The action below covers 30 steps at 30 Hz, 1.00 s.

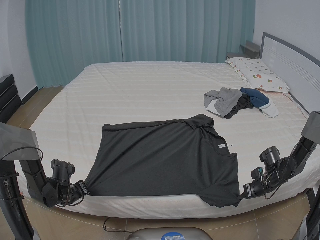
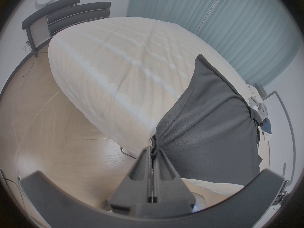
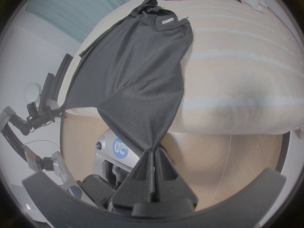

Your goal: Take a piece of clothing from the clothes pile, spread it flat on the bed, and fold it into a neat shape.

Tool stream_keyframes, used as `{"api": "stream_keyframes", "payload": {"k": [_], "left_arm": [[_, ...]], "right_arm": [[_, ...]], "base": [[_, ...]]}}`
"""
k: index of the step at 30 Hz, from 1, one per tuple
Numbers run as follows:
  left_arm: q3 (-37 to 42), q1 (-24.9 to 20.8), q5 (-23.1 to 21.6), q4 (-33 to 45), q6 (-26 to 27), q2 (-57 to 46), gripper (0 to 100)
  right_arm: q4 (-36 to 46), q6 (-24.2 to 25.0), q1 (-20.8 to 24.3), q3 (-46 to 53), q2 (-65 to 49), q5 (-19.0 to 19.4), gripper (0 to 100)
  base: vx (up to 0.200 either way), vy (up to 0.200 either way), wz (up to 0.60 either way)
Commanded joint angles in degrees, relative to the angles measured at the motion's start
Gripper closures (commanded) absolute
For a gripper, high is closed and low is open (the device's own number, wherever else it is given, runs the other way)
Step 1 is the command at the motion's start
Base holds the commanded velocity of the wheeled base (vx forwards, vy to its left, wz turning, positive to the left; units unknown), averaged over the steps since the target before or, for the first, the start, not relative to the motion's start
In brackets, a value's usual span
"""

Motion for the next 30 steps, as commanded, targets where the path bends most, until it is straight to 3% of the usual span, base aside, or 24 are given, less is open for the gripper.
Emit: {"api": "stream_keyframes", "payload": {"k": [1, 9, 10, 11, 12, 21, 30], "left_arm": [[0.83, 0.00, 0.17, 0.13, 0.44, 0.32, 100], [1.88, -0.17, 0.17, 0.04, 2.11, 0.50, 100], [1.88, -0.17, 0.08, 0.13, 2.02, 0.59, 0], [1.88, -0.26, 0.08, 0.13, 2.02, 0.59, 0], [1.88, -0.35, 0.08, 0.04, 2.02, 0.59, 0], [1.71, -0.44, 0.08, -0.31, 1.76, -0.12, 0], [1.44, -0.17, -0.88, -0.48, 1.41, -4.86, 0]], "right_arm": [[0.20, -0.28, 0.82, 0.46, -0.12, -1.02, 100], [0.03, -0.36, 0.82, -0.16, 1.99, -1.81, 100], [-0.24, -0.28, 0.82, -0.24, 2.17, -1.81, 100], [-0.32, -0.28, 0.82, -0.33, 2.17, -1.81, 100], [-0.41, -0.28, 0.82, -0.42, 2.25, -1.72, 0], [-1.82, 3.24, 0.03, -2.44, -0.30, -1.02, 0], [-14.39, 16.95, -0.50, -4.46, 2.52, -1.64, 0]], "base": [[0.000, 0.000, 0.00], [0.000, 0.000, 0.00], [0.000, 0.000, 0.00], [0.000, 0.000, 0.00], [0.000, 0.000, 0.00], [0.000, 0.000, 0.00], [0.000, 0.000, 0.00]]}}
